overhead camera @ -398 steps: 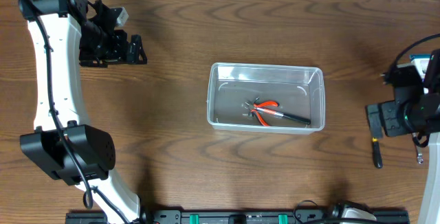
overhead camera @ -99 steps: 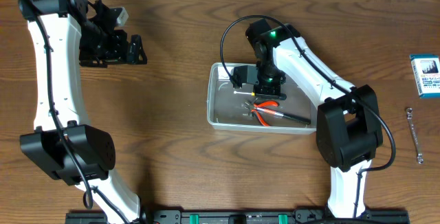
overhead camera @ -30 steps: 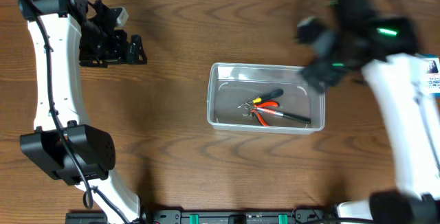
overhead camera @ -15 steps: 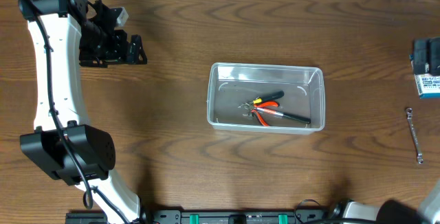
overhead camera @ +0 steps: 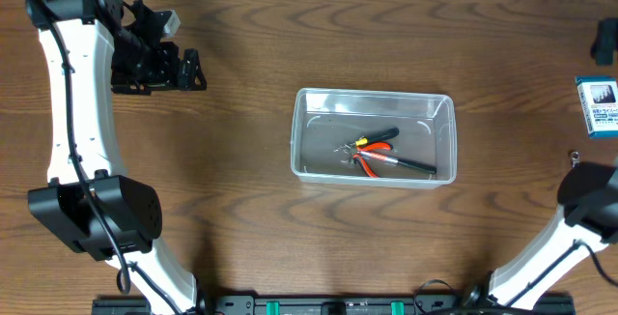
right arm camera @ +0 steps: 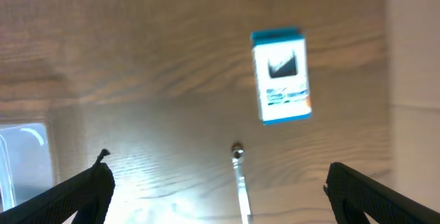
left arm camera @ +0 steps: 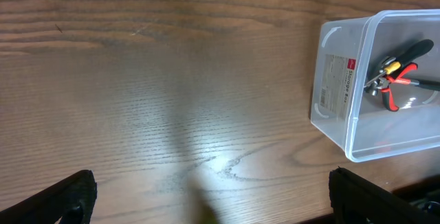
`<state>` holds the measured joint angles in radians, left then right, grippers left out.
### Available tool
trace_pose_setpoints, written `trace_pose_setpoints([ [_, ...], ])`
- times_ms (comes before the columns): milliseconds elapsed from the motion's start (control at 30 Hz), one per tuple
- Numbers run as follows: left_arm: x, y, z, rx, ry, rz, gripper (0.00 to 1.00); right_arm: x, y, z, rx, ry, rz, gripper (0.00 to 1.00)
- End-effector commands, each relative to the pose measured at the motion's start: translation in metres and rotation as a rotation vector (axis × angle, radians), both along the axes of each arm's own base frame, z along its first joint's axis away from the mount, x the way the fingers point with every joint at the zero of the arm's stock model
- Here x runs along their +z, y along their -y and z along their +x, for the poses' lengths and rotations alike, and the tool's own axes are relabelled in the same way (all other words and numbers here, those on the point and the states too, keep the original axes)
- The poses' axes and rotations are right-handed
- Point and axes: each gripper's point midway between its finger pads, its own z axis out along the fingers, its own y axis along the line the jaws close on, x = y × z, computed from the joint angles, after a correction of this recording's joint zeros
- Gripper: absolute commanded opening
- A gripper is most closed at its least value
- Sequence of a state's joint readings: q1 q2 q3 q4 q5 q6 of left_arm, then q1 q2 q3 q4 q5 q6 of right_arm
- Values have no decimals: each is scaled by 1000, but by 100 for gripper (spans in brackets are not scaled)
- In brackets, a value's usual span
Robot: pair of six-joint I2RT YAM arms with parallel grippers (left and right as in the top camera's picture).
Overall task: Pack container
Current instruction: 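Move the right gripper over the blue-white screwdriver-set box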
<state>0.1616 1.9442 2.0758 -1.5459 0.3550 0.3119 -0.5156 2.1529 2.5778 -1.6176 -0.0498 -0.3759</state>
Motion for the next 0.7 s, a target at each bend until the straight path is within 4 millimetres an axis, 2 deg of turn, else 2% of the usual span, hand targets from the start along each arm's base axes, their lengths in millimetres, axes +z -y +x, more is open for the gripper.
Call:
trace_pose_setpoints([
  [0,-2,-1,0,-5,-8,8,98,-31,18,2,-60,-16,132,99],
  [133,-2,-1,0,-5,-8,8,98,-66,43,-4,-107,-92,137,99],
  [267,-2,-1,0,-5,-8,8,98,-91,75,-17,-135,-192,48,99],
  [367,-2,-1,0,-5,-8,8,98,-106,91,-17,-155,-200,42,99],
  [533,-2,-1,0,-5,-8,8,98,-124,104,-17,-53,-218,35,99],
  [667,-2,-1,0,-5,-8,8,98,-131,113,-12,24,-208,4,99],
])
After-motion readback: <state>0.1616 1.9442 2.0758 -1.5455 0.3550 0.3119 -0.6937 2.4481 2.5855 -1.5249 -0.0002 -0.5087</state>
